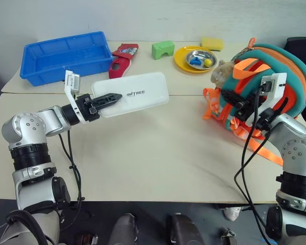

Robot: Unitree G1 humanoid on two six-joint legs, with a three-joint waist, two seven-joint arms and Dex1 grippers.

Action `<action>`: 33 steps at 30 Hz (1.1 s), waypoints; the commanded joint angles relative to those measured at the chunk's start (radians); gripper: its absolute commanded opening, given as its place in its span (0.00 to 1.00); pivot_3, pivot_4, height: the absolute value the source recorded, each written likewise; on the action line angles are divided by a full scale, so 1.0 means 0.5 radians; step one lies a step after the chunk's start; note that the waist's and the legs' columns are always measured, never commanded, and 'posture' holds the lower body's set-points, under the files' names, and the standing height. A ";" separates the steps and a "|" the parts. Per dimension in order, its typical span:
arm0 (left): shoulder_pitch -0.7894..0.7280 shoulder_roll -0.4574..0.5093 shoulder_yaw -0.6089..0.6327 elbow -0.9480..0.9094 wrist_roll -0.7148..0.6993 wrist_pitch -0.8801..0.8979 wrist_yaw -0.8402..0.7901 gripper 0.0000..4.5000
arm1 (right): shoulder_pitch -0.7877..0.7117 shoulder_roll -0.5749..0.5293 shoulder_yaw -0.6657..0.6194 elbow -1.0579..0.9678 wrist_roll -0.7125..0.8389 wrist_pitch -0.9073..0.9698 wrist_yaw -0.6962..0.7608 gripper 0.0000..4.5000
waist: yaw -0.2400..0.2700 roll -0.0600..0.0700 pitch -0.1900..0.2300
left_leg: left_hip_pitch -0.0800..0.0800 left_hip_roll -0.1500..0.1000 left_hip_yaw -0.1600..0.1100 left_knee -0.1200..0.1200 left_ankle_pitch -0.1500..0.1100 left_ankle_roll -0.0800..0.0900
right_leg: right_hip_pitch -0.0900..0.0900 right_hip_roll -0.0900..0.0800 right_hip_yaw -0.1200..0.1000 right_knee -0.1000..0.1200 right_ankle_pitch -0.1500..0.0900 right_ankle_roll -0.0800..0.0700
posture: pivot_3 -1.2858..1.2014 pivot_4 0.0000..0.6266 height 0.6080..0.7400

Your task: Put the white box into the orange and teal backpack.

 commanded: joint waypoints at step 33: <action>-0.606 0.143 -0.699 0.364 0.350 -1.220 -1.425 0.26 | 0.697 -1.145 -0.533 -0.548 1.353 0.559 0.559 0.00 | 0.048 -0.012 0.008 | -0.002 0.000 -0.001 0.006 0.000 0.007 | 0.004 -0.001 -0.003 -0.014 0.000 0.000 | 0.52 0.24 1.00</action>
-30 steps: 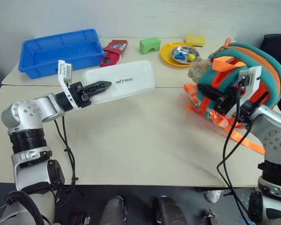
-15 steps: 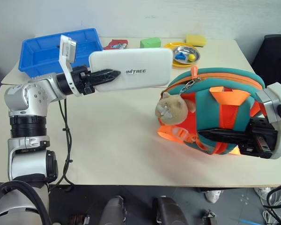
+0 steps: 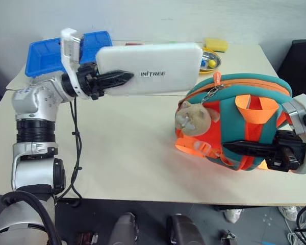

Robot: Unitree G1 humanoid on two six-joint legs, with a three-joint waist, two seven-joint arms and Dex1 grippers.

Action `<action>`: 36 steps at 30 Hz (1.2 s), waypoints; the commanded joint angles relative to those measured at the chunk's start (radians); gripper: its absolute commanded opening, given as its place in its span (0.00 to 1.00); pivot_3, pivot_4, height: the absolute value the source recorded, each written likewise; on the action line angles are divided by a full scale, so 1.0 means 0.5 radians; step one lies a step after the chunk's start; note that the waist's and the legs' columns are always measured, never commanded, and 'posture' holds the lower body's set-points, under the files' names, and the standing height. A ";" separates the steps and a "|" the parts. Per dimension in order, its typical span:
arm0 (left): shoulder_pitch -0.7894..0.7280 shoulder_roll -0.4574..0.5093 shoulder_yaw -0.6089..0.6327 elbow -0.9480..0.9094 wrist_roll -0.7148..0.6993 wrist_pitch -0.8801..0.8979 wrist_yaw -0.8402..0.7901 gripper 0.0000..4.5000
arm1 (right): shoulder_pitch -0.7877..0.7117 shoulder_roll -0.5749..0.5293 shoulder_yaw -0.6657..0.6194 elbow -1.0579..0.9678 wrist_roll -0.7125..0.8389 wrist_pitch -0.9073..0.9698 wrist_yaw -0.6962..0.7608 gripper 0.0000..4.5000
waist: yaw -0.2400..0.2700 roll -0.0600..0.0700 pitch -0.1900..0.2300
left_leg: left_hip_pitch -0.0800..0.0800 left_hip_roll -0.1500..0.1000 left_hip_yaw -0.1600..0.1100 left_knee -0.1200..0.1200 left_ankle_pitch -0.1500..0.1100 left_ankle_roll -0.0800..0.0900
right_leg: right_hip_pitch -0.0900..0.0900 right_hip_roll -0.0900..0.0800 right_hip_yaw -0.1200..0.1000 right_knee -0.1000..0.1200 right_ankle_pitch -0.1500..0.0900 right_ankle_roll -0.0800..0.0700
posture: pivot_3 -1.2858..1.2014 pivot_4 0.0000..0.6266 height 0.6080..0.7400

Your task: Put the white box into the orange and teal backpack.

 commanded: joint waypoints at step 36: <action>-0.502 -0.331 -0.305 0.684 0.540 -0.978 -0.489 0.26 | -0.202 -0.198 -0.020 0.120 0.522 -0.031 -0.215 0.00 | 0.010 -0.005 0.003 | -0.005 0.000 -0.001 0.014 -0.005 0.009 | 0.001 -0.002 -0.004 0.012 0.000 0.001 | 0.52 0.24 1.00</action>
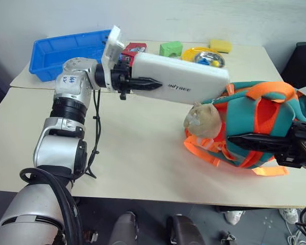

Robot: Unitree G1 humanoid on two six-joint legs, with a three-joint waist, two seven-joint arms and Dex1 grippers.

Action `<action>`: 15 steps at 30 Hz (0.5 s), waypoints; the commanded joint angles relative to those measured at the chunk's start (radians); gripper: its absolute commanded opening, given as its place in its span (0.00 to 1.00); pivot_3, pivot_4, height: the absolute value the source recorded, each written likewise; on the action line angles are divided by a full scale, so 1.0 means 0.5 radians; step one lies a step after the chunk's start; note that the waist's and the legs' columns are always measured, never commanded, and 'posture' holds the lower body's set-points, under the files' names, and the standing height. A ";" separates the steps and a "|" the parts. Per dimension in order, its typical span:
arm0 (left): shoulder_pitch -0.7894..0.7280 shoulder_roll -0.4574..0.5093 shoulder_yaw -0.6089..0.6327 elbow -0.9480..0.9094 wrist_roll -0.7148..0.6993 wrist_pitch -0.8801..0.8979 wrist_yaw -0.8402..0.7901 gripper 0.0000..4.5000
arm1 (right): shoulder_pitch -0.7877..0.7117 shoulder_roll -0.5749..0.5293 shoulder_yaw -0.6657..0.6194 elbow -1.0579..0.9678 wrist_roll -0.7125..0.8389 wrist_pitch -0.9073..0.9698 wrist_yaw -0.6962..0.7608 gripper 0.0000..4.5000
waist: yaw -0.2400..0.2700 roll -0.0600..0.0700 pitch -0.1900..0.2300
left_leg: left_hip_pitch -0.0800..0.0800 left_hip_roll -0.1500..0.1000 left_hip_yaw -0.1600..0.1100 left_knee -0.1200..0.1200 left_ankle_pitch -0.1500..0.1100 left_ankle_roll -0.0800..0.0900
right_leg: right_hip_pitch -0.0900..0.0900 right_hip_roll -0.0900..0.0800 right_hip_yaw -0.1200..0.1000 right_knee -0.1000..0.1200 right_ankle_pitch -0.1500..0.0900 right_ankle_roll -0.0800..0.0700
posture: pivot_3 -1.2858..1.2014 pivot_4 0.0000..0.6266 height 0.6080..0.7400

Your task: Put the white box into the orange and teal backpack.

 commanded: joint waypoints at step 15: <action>-0.287 0.160 -0.333 0.181 0.004 -0.290 -0.225 0.26 | -0.114 -0.197 -0.021 0.184 -0.012 0.102 0.194 0.00 | -0.004 0.000 0.000 | -0.001 0.000 0.000 -0.001 -0.003 0.005 | 0.000 0.000 0.000 0.001 0.000 0.000 | 0.52 0.24 1.00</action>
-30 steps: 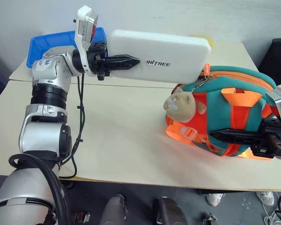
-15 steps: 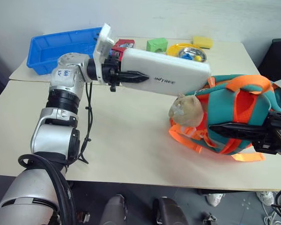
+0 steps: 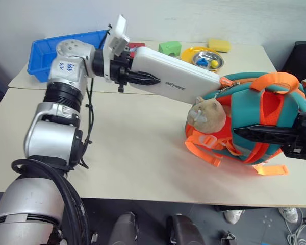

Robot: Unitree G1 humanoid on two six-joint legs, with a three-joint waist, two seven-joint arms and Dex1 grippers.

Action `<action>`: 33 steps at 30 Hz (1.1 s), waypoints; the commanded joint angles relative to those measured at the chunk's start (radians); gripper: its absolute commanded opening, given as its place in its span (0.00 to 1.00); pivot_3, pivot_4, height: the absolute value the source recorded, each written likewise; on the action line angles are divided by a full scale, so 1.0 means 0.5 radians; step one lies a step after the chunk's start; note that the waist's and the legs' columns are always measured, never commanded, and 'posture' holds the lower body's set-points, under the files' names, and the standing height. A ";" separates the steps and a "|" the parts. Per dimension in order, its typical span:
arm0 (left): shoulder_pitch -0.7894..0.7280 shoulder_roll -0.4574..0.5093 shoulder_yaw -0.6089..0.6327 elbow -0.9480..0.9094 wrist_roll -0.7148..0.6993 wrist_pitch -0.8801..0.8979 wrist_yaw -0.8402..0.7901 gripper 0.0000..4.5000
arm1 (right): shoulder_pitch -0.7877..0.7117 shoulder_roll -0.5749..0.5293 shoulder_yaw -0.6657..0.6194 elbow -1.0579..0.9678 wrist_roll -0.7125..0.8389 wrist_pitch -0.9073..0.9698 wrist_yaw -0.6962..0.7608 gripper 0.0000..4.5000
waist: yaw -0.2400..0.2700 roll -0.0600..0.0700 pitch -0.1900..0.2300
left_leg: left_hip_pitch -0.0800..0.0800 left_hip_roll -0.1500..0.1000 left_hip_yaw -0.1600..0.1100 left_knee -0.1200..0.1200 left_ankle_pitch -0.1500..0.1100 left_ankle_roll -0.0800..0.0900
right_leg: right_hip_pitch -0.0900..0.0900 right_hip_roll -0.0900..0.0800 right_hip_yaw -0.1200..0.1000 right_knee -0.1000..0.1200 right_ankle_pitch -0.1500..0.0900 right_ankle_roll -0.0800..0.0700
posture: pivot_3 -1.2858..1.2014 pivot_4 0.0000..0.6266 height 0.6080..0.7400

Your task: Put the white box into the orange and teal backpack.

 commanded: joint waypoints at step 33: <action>0.243 -0.822 -0.047 -0.159 0.233 0.126 0.247 0.69 | -0.022 0.287 0.197 -0.426 -0.224 -0.286 -0.348 0.00 | 0.006 0.002 0.001 | -0.002 0.000 -0.001 0.006 0.001 -0.001 | -0.002 0.001 -0.001 0.004 0.000 0.000 | 0.52 0.24 1.00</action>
